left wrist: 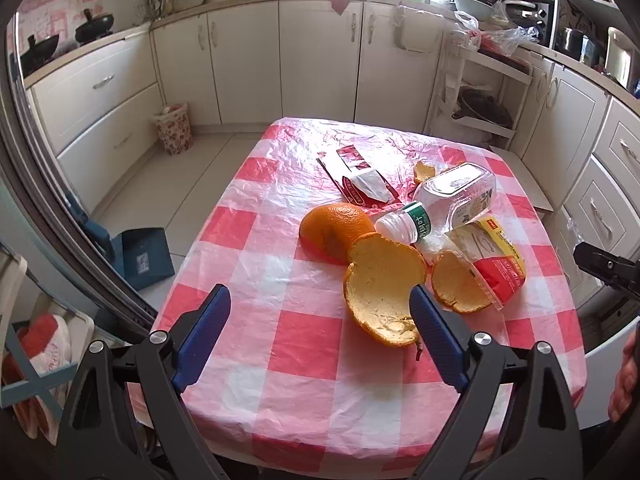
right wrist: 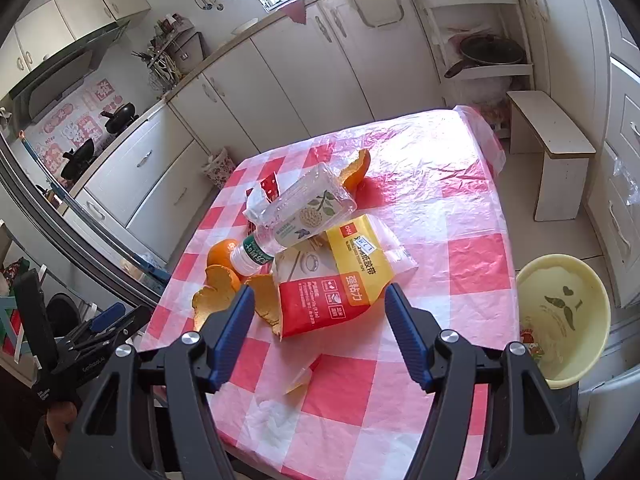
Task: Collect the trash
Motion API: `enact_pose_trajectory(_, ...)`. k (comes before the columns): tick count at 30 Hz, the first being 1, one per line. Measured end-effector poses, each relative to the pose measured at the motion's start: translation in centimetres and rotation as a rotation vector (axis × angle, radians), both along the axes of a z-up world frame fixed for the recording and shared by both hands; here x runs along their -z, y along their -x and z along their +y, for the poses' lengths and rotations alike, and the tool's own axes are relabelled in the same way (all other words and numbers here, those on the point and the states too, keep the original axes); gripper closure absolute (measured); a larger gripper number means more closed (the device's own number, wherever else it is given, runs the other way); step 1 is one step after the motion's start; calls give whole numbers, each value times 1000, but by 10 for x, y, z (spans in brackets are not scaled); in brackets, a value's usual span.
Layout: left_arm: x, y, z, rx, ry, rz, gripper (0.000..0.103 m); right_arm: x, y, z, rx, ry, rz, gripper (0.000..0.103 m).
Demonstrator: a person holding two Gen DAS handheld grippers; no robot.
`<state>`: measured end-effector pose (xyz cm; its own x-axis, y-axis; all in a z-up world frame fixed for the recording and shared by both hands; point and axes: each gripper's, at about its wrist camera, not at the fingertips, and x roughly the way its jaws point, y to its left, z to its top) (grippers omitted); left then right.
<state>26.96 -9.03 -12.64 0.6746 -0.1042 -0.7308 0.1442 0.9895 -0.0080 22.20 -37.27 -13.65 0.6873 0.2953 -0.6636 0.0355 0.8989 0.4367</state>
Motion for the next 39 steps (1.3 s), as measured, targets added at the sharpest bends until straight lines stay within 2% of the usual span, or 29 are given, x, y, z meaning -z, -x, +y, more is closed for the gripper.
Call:
enact_pose_trajectory(9,0,-3,5,2,43,11,16,6,-5,2,-1,-5,24,38)
enact_pose_trajectory(18,5,-8,17,-31,90,55,16,9,-6,5,-10,1,33,38)
enact_pose_trajectory(39,20,-14,5,-20,75,96,16,17,-8,13,-47,6,65,38)
